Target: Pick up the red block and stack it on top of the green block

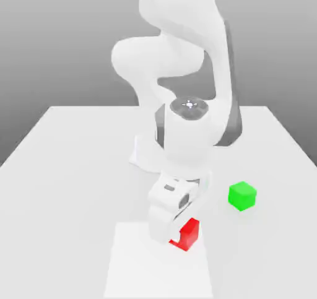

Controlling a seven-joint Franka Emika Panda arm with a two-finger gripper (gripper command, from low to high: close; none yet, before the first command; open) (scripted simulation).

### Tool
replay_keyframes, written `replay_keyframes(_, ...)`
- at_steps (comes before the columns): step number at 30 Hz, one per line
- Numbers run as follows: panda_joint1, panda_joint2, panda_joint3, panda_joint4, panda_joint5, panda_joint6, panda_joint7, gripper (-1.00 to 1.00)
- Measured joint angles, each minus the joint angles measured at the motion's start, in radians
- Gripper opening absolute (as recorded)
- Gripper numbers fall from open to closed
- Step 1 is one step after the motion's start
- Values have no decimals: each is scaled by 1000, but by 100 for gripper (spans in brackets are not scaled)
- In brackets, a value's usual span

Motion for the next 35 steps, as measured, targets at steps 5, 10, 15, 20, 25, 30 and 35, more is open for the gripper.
replay_keyframes(5,18,-142,-38,-19,-76,-120,54,-100)
replay_keyframes(10,71,-279,-12,-55,-78,-225,-4,-100)
replay_keyframes(15,227,-382,41,-110,-25,-275,-231,-100)
replay_keyframes(20,392,-486,91,-168,-21,-319,-431,-100)
replay_keyframes(25,505,-518,132,-209,-45,-309,-564,-100)
replay_keyframes(30,502,-351,140,-205,-62,-146,-563,-100)
replay_keyframes(35,493,-256,143,-201,-83,-55,-549,100)
